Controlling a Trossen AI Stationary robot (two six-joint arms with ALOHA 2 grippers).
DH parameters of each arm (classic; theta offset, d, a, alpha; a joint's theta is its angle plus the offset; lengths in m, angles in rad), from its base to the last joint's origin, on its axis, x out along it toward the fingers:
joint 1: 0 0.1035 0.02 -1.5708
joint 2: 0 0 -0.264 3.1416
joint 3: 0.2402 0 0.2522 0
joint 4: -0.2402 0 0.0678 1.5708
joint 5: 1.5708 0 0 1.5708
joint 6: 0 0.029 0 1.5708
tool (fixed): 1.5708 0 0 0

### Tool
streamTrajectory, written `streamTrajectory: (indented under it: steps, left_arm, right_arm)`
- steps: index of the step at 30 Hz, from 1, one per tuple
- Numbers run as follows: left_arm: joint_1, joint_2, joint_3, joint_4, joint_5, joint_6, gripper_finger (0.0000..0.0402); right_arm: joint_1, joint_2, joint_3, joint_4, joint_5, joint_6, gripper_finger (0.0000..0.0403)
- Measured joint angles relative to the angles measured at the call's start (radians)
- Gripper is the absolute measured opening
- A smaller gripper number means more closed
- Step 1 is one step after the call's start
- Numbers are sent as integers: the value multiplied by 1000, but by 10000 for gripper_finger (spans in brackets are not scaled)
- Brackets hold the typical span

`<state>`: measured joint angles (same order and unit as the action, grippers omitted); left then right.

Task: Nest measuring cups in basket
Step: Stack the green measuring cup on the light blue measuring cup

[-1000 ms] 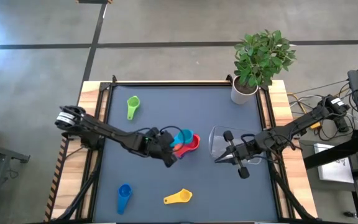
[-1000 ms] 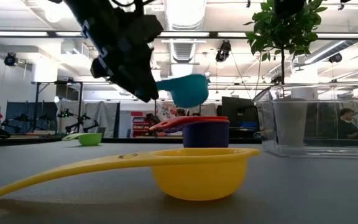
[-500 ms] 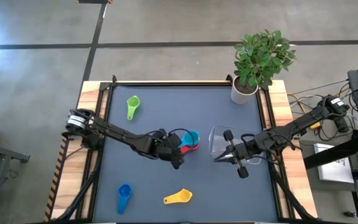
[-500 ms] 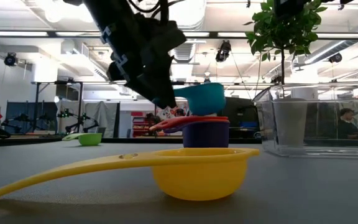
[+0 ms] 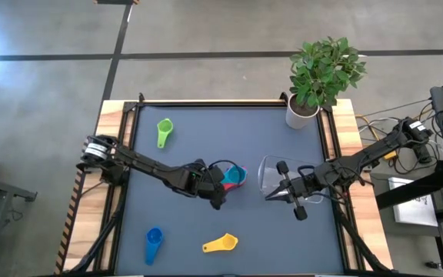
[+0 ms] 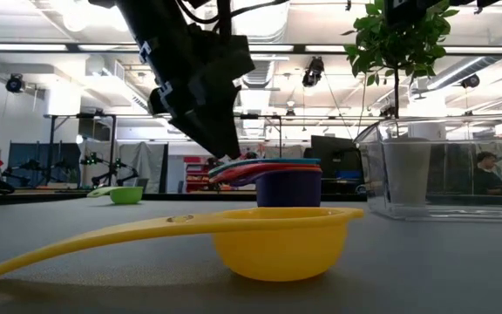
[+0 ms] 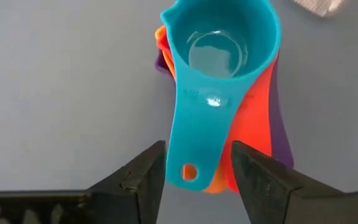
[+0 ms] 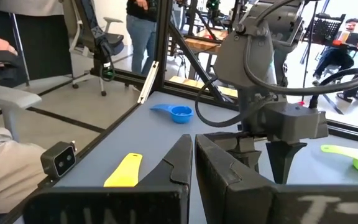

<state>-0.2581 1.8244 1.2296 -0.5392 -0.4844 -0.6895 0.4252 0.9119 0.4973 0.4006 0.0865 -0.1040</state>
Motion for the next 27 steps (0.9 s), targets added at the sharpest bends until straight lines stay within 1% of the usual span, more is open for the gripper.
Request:
streamTrajectory:
  steps: [5,8,11,14,18,23,27]
  left_arm:
    - [-26,-16,57,-119,27,14,166]
    - [-76,-46,79,-157,-9,44,166]
    - [-145,-100,53,-164,-54,48,166]
    - [-229,-158,-4,-192,-49,-2,166]
    - [-342,-262,-74,-247,-14,-146,160]
    - [-443,-364,-140,-375,-1,-428,151]
    - [-493,-416,-178,-545,-11,-659,143]
  right_arm:
    - [0,0,0,-2,1,12,9]
    - [0,0,0,-8,1,17,9]
    - [0,0,0,-15,1,37,9]
    - [0,0,0,-37,2,53,9]
    - [0,0,0,-40,18,53,9]
    - [0,0,0,-24,31,52,9]
    - [0,0,0,-22,50,52,9]
